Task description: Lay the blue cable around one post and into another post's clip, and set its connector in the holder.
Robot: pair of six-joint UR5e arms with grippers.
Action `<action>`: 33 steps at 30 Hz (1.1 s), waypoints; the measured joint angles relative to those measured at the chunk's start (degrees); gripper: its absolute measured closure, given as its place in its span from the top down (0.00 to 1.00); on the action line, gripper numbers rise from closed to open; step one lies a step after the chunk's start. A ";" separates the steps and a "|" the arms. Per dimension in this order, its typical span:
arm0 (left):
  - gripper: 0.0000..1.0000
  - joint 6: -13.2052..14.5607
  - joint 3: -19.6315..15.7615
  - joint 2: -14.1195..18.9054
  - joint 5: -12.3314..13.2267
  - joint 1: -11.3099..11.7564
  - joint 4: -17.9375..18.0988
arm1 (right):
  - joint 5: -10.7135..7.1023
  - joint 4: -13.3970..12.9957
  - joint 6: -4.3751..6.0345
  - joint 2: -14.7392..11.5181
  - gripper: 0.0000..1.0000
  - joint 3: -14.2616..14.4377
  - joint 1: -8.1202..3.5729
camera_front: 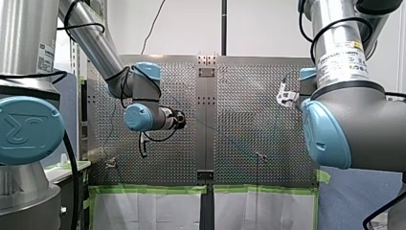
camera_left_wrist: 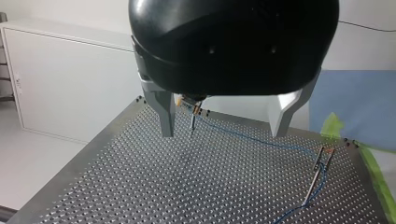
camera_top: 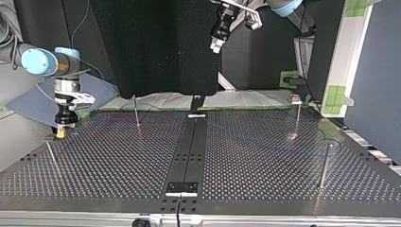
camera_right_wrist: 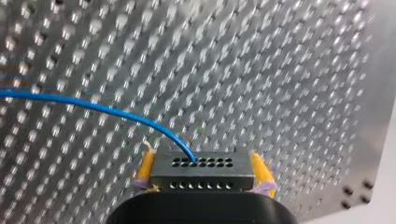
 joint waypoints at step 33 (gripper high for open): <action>1.00 0.09 0.03 0.00 0.07 0.07 -1.97 | 3.10 15.06 -0.96 -5.76 0.00 -0.04 -1.26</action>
